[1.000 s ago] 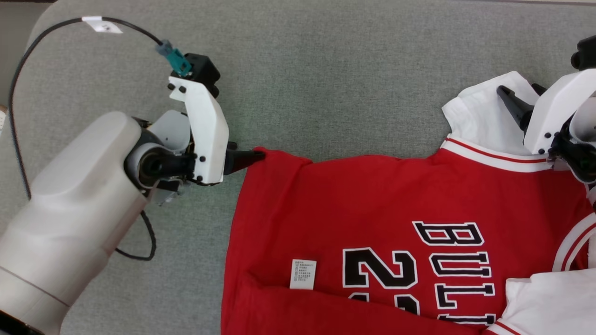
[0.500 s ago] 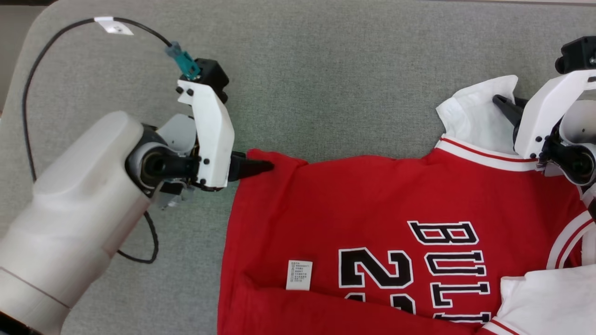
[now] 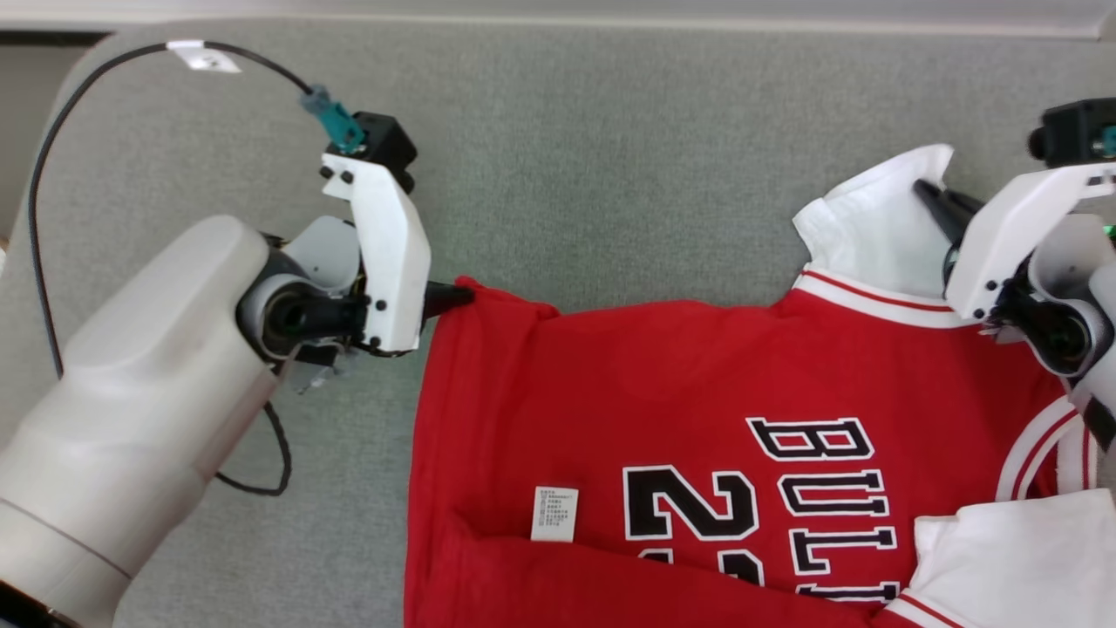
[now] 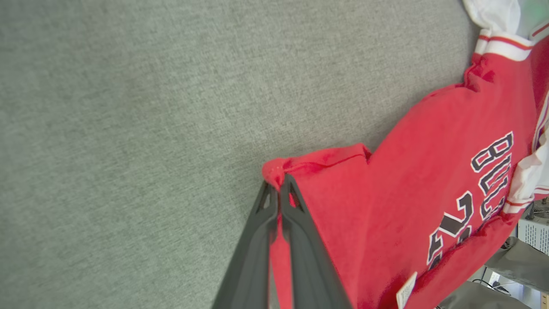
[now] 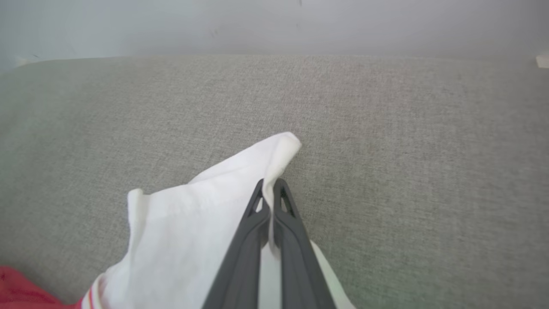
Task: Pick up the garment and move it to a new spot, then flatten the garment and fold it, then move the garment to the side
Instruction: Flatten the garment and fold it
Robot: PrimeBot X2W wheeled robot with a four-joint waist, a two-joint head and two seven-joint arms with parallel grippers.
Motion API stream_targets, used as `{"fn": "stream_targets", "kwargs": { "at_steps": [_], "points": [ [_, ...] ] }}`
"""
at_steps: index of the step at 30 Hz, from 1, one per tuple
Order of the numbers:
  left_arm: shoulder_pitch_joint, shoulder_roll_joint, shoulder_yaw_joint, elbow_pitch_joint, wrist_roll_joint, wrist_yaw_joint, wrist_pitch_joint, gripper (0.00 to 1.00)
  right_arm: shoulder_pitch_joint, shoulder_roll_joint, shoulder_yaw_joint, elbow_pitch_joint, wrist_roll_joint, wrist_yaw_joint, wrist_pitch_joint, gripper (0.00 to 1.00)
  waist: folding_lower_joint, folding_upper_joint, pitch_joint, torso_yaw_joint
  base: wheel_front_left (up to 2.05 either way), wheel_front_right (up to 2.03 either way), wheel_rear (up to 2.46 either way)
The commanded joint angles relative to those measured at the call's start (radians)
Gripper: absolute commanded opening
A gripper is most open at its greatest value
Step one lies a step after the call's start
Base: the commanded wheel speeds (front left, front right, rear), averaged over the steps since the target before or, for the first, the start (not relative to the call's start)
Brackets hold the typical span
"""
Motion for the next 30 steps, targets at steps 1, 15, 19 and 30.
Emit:
{"fn": "stream_targets", "kwargs": {
  "at_steps": [1,15,19,30],
  "points": [
    [0.013,0.012,0.0,0.011,0.013,-0.003,-0.014,0.0,0.006,-0.017,0.002,0.015,0.012,0.001,-0.045,0.0,-0.0001,0.0,-0.03,-0.004,0.0,0.0,0.0],
    [0.083,0.046,-0.006,0.083,0.0,-0.003,-0.057,0.0,0.067,-0.025,0.029,0.107,0.087,0.0,-0.197,0.0,-0.0001,0.0,-0.18,-0.042,0.0,0.0,0.0],
    [0.117,0.05,-0.01,0.083,-0.021,-0.004,-0.05,0.0,0.111,-0.048,0.053,0.065,0.119,0.0,-0.184,0.0,-0.0001,0.0,-0.235,-0.06,0.0,0.0,0.0],
    [0.224,0.109,-0.049,0.038,-0.074,-0.004,0.049,0.0,0.254,-0.143,0.155,-0.121,0.189,0.0,-0.079,0.0,-0.0001,0.0,-0.37,-0.106,0.0,0.0,0.0]
  ]
}}
